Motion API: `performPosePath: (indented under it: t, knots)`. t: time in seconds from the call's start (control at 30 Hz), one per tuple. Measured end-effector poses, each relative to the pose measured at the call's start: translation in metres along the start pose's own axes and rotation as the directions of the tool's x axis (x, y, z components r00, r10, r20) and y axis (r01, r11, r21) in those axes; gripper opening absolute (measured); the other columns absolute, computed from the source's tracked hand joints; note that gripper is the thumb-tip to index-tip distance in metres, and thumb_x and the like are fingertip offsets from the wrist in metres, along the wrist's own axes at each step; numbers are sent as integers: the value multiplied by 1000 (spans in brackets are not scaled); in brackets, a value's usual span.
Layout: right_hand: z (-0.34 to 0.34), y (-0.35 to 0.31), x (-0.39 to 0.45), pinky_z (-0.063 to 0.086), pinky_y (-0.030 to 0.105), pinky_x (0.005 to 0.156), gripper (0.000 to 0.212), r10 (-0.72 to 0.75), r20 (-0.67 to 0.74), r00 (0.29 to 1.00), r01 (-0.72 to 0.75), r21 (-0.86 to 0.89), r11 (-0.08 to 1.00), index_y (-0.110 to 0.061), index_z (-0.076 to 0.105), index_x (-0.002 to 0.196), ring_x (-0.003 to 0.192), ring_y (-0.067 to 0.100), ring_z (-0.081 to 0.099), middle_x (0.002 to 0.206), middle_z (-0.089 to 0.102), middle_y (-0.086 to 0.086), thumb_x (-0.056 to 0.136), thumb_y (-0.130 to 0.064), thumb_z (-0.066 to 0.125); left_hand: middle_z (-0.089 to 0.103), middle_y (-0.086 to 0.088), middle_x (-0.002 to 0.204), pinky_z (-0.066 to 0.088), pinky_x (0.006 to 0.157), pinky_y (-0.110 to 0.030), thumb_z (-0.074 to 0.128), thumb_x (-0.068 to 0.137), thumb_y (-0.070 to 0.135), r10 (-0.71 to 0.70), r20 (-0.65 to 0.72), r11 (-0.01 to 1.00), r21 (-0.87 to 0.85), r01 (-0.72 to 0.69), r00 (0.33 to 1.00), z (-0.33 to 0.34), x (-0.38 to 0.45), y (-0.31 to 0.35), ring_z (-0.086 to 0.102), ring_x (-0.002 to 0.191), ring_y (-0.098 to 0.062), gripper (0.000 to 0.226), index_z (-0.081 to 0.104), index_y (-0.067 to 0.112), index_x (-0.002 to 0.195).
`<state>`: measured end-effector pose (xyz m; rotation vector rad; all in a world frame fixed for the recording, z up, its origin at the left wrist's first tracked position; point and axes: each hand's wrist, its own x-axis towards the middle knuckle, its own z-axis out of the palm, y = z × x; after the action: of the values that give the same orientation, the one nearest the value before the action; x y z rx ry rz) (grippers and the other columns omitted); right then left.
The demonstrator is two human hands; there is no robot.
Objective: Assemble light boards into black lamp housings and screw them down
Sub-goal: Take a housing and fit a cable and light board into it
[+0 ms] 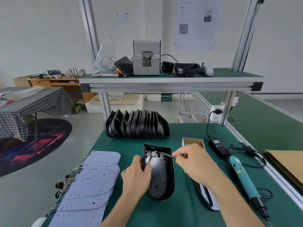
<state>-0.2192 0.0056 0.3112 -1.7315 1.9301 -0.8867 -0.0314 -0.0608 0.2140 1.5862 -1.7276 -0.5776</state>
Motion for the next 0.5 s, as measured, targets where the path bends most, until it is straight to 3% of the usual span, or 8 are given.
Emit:
performPosePath:
  t: [0.07,0.1,0.13,0.2,0.27,0.33,0.43,0.5]
  knots:
    - [2,-4,-1,37,10,50,29,-7,49,999,9,-26,1000,-25,81,111,49,-2,53,52,58,-22,98,-16,57,53,8,62,44,75,-39,55,101,34,89,-20,995,-45,-89,996,-4,-8,6,57,72,-26,20,43,24,88]
    - [4,-7,-1,43,9,58,30,-14,65,998,17,-46,999,-26,80,114,60,-5,60,63,65,-27,98,-17,56,53,8,60,42,67,-34,56,101,34,113,-23,991,-70,-115,993,-6,-12,10,55,66,-20,22,42,26,86]
    - [8,-8,0,52,16,73,31,-16,51,999,20,-78,997,-26,79,116,78,-4,67,83,73,-26,98,-17,56,56,10,63,39,61,-29,57,101,34,128,-25,987,-97,-130,991,-7,-16,14,54,63,-16,23,42,27,84]
    - [18,-8,5,52,33,95,29,-15,-46,999,7,-153,988,-28,76,119,109,13,68,112,76,-13,99,-20,56,62,18,73,37,58,-22,59,99,35,153,-26,974,-162,-155,988,-10,-24,23,55,67,-11,20,44,32,86]
    - [29,-9,8,47,37,95,17,-41,-178,983,-4,-245,970,-27,71,110,109,21,66,109,74,-8,98,-25,60,61,17,83,41,63,-20,63,96,35,205,-38,959,-191,-209,978,-13,-32,31,56,74,-8,17,46,38,91]
    - [39,-9,6,40,40,90,7,-130,-327,936,44,-257,966,-26,61,95,97,21,65,96,68,-10,94,-28,68,55,20,105,47,71,-30,64,93,33,269,-66,943,-185,-277,961,-17,-38,36,58,81,-8,17,49,38,98]
    - [48,-1,-1,43,40,81,23,-203,-559,804,239,-7,971,-26,53,82,84,15,56,86,53,-14,84,-32,74,45,29,141,52,76,-34,62,83,27,327,-89,918,-207,-338,941,-24,-39,38,61,89,-6,17,53,27,98]
    - [47,4,-6,46,34,84,21,-110,-652,750,283,166,945,-32,54,89,97,12,55,98,49,-20,80,-38,72,38,29,156,52,82,-32,62,76,20,378,-70,884,-269,-382,923,-29,-38,38,61,104,-3,16,51,19,87]
